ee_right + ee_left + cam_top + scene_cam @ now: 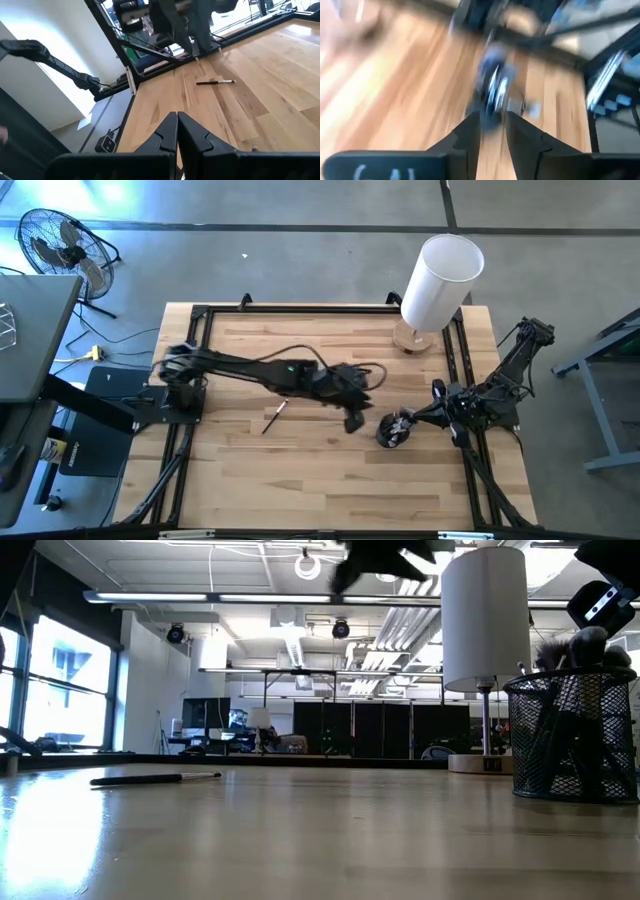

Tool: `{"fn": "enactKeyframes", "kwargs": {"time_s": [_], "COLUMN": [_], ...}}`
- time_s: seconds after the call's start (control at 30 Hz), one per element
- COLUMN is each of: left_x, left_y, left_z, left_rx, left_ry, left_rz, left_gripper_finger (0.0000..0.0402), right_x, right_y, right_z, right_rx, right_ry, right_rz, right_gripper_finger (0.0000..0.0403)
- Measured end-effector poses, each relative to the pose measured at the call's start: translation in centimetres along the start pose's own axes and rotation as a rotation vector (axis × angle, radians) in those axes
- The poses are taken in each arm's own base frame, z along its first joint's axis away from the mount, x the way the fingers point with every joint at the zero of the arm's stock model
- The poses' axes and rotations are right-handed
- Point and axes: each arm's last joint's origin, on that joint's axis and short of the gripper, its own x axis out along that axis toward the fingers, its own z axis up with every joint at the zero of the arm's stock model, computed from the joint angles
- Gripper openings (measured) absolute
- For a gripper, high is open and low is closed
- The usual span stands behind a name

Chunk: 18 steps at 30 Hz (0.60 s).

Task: Put items in baskets/containers
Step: Put the eyeshadow brush into the mesh organizer

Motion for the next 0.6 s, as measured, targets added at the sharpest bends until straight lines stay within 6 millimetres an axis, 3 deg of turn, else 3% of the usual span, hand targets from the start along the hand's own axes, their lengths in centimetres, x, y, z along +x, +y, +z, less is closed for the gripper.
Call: {"fn": "enactKeyframes", "kwargs": {"time_s": [0.2,0.33,0.43,0.6], "left_x": [-5.0,-6.4,-5.0,-2.4], "left_y": [0.0,-0.7,-0.9,-0.7], "left_z": [-2.1,-4.7,-6.6,-10.2], "left_rx": [-0.156,-0.103,-0.059,0.045], "left_ry": [0.215,0.320,0.369,0.436], "left_rz": [0.242,0.447,0.464,0.338], "left_gripper_finger": [0.0061,0.0047,0.0038,0.0010], "right_x": [0.0,0.0,0.0,-0.1], "right_y": [-0.1,-0.2,-0.4,-0.5], "right_z": [0.1,0.2,0.2,0.5], "right_rx": [-0.001,-0.008,-0.008,0.008], "right_ry": [-0.019,-0.055,-0.083,-0.148], "right_rz": [-0.028,-0.084,-0.126,-0.204], "right_gripper_finger": [0.0000,0.0000,0.0000,0.0000]}}
